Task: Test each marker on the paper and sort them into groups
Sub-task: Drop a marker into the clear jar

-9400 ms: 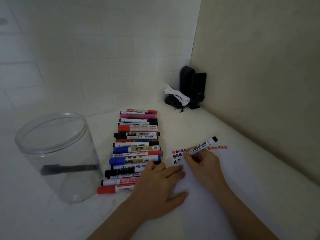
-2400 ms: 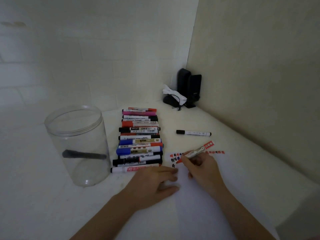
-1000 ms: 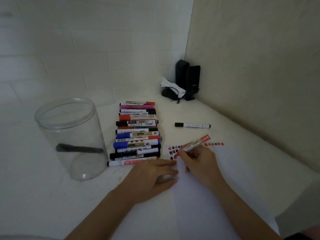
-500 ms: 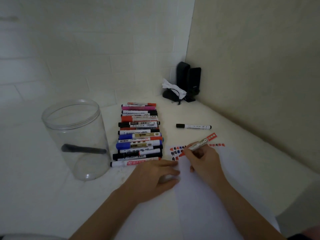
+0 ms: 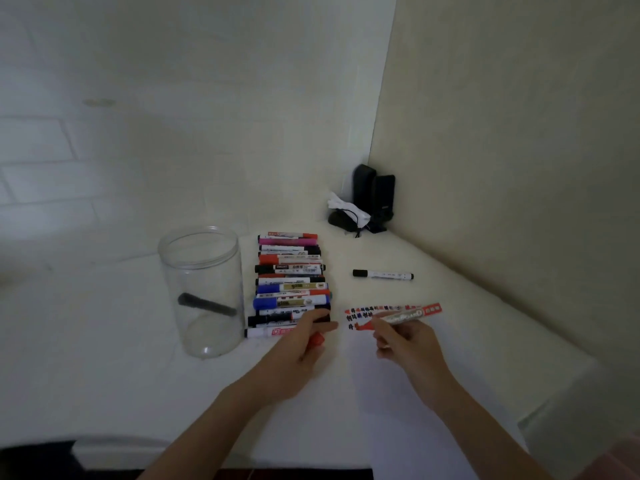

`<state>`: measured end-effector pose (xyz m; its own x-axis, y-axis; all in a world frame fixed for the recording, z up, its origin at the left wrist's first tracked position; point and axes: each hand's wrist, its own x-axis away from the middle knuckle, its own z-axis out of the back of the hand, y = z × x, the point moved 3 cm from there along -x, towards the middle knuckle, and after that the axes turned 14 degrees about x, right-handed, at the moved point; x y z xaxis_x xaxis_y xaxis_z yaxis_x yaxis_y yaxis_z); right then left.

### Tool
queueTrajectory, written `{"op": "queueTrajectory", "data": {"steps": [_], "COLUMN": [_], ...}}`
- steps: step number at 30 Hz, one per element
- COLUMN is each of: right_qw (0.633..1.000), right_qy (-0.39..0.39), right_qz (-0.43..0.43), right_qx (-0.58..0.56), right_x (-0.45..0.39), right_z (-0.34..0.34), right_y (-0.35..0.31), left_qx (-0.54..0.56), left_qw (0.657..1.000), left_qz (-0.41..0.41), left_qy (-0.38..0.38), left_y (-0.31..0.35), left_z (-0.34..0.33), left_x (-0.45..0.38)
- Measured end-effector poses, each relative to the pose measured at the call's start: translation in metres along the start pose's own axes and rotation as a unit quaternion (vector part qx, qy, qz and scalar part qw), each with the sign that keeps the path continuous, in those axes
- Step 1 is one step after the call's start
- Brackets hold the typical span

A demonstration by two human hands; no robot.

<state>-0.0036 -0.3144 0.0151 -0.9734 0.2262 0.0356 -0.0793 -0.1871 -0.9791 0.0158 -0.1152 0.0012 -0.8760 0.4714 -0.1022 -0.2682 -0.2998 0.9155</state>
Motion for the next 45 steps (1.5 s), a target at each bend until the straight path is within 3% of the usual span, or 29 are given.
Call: {"op": "queueTrajectory", "data": {"steps": [3, 8, 17, 22, 31, 35, 38, 42, 45], "right_qw": [0.999, 0.998, 0.998, 0.997, 0.993, 0.985, 0.976, 0.979, 0.972], "right_qy": [-0.018, -0.034, -0.049, -0.06, -0.105, -0.15, -0.195, -0.133, -0.168], "right_qz": [-0.014, -0.002, 0.022, 0.044, 0.016, -0.025, -0.047, -0.078, -0.068], "right_qx": [-0.029, -0.057, -0.042, 0.032, -0.053, -0.076, -0.087, -0.133, -0.147], "right_x": [0.021, 0.039, 0.052, 0.057, 0.056, 0.059, 0.062, 0.055, 0.058], "right_z": [-0.011, -0.023, -0.034, -0.04, -0.053, -0.054, -0.049, -0.035, -0.037], "right_y": [-0.003, -0.017, -0.027, -0.027, -0.036, -0.033, -0.039, -0.046, -0.052], "left_qx": [0.091, 0.08, 0.107, 0.095, 0.043, 0.022, 0.056, 0.108, 0.25], "left_qw": [0.994, 0.989, 0.984, 0.984, 0.973, 0.977, 0.982, 0.98, 0.941], "left_qz": [0.032, 0.015, -0.02, -0.059, -0.11, -0.133, -0.107, -0.055, -0.066], "left_qy": [0.044, 0.124, 0.142, 0.138, 0.197, 0.167, 0.148, 0.16, 0.216], "left_y": [0.001, 0.009, 0.024, 0.035, 0.04, 0.04, 0.039, 0.038, 0.059], "left_z": [0.002, 0.008, 0.01, 0.009, 0.016, 0.018, 0.029, 0.047, 0.054], "left_x": [0.014, 0.031, 0.039, 0.042, 0.044, 0.044, 0.047, 0.053, 0.06]}}
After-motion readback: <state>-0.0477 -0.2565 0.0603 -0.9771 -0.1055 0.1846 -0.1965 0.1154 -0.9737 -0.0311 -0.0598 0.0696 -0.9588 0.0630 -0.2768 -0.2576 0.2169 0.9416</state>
